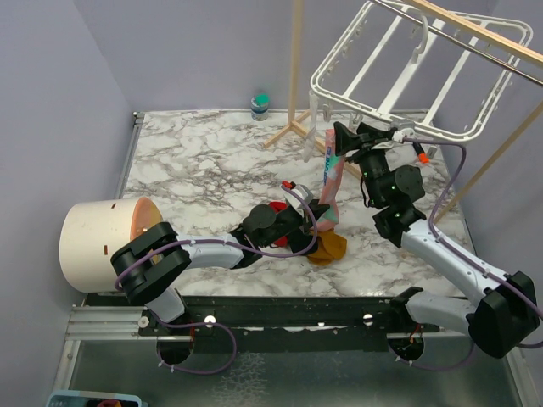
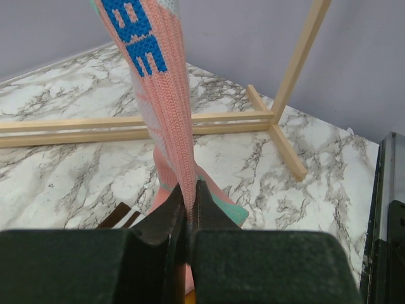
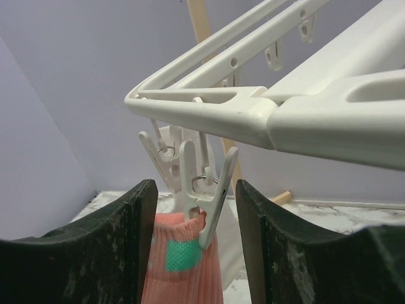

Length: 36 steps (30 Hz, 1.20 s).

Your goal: Remove the socks clipped to the hanger

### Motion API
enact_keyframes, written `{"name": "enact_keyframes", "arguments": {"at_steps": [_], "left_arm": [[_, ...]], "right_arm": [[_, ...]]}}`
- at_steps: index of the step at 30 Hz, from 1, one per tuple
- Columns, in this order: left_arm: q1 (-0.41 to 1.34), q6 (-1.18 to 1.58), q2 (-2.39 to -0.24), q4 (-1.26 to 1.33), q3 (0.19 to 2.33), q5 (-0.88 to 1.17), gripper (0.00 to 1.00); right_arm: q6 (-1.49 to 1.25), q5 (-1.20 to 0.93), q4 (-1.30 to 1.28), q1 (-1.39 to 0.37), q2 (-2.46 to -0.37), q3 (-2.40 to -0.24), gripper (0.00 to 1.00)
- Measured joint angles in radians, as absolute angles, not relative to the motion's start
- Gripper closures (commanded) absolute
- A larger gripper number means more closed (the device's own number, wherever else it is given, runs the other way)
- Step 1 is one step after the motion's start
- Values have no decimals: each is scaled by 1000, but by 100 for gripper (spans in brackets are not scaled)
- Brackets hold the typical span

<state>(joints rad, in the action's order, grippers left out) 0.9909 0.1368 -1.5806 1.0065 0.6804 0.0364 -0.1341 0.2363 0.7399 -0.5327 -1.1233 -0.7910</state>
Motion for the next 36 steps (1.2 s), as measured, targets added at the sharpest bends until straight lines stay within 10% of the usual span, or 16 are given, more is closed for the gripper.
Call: {"name": "enact_keyframes", "arguments": {"at_steps": [24, 36], "left_arm": [[991, 134, -1581, 1005, 681, 36, 100], [991, 133, -1589, 1003, 681, 36, 100]], "right_arm": [[-143, 209, 804, -468, -1209, -831, 59], [-158, 186, 815, -458, -1223, -833, 86]]}}
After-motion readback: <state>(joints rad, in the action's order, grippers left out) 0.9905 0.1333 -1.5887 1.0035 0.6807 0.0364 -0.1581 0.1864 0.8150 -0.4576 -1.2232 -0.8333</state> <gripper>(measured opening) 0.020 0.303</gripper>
